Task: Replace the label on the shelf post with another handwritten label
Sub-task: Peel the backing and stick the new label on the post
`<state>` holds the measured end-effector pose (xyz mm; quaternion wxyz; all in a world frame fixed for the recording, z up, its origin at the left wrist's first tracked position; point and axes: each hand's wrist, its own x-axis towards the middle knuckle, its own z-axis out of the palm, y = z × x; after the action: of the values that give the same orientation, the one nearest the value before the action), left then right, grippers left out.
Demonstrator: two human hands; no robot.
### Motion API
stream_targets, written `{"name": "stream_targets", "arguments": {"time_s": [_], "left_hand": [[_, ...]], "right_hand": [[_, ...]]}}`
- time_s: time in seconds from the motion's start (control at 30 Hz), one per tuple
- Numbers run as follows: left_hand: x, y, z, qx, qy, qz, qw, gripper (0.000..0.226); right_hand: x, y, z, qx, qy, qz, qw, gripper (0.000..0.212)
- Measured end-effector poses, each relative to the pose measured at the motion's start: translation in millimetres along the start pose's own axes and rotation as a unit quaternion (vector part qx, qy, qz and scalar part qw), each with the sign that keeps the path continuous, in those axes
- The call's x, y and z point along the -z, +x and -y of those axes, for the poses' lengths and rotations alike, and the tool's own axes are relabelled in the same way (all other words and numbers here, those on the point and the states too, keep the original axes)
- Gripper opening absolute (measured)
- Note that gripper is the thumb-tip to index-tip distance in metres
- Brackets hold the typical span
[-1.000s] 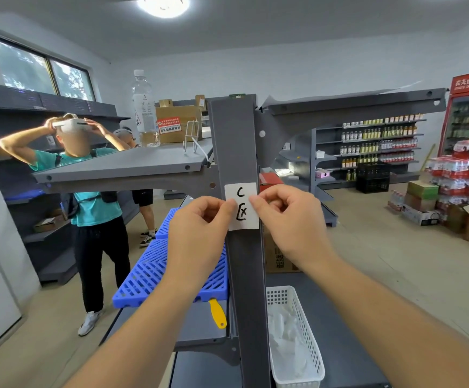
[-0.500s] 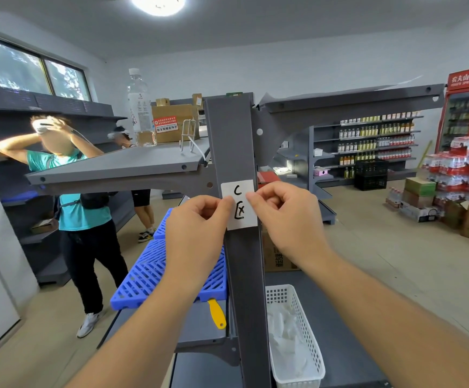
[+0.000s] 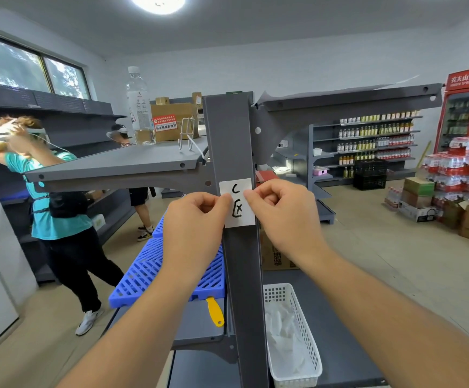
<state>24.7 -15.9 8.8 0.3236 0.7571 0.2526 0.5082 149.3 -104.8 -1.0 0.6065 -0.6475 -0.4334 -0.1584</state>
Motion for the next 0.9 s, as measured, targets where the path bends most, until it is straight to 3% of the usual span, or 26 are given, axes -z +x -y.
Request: {"name": "stream_targets", "arguments": {"time_s": [0.43,0.77,0.9], "left_hand": [[2.9,6.3,-5.7,0.012,0.074,0.014,0.997,0.028],[3.8,6.6,-3.7,-0.018,0.13,0.008,0.991,0.026],[3.3,9.1,-4.7,-0.05,0.142,-0.007,0.989,0.038]], "right_hand": [[1.3,3.4,10.7,-0.014,-0.049,0.001,0.999,0.024],[6.3,2.7,6.2,-0.028,-0.074,0.012,0.997,0.031],[5.0,5.9,8.9,-0.011,-0.075,0.012,0.997,0.035]]}}
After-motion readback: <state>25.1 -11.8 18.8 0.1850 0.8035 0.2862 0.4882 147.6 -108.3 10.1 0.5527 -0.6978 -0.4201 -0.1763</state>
